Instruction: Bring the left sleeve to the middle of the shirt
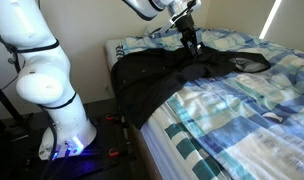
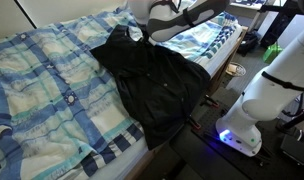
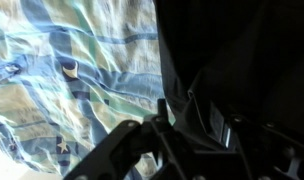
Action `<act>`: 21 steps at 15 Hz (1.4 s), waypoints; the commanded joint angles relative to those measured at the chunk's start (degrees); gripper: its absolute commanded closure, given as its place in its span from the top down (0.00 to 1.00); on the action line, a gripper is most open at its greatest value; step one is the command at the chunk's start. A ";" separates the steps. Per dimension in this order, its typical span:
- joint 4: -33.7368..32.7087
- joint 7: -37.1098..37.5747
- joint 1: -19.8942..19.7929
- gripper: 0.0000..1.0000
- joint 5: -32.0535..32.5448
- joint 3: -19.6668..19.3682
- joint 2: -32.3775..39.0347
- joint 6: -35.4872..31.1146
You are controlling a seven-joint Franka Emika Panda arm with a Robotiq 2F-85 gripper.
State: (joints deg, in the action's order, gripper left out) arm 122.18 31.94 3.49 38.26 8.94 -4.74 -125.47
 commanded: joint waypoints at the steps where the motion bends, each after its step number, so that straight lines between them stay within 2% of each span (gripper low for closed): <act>1: -0.30 -1.27 0.73 0.78 -0.92 -0.30 -1.43 1.44; 4: -0.64 -2.51 1.37 0.99 -2.05 0.22 -3.11 3.19; 15: -2.85 -10.80 4.67 1.00 -10.79 4.13 -10.42 10.90; 21: -3.71 -12.72 5.99 1.00 -15.05 6.06 -12.33 15.29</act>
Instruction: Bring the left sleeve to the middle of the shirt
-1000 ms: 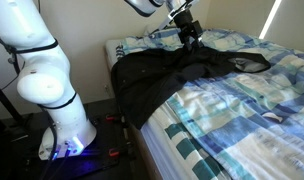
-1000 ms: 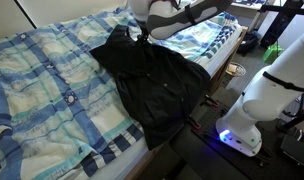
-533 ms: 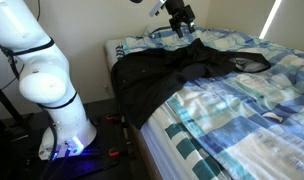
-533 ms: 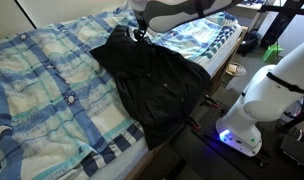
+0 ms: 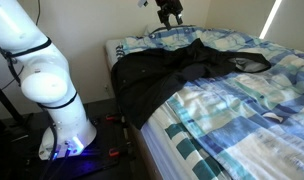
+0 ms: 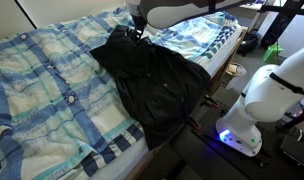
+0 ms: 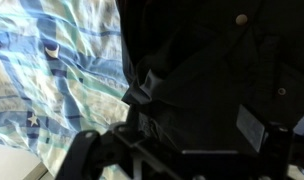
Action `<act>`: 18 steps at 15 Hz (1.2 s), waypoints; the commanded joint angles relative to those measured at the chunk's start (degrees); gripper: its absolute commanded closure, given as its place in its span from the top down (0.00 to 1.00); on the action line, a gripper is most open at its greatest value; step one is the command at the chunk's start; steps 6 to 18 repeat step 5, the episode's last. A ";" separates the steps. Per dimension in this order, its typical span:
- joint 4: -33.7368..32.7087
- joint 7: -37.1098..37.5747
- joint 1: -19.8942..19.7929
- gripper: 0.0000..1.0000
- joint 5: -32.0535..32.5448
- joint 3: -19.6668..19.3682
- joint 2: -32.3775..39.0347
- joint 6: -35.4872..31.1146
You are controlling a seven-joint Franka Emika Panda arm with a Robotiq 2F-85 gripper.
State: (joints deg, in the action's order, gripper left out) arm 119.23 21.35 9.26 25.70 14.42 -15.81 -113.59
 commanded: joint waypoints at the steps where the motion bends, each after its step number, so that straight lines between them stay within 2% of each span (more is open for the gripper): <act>1: -0.92 -1.80 0.30 1.00 -2.74 0.75 -1.40 4.32; 2: -0.95 -1.69 0.35 1.00 -2.98 0.88 -1.60 5.01; 3: -0.36 -0.19 -0.07 1.00 -1.65 1.01 -0.68 2.56; 18: -0.39 -0.18 -0.04 1.00 -1.97 1.12 -0.98 3.15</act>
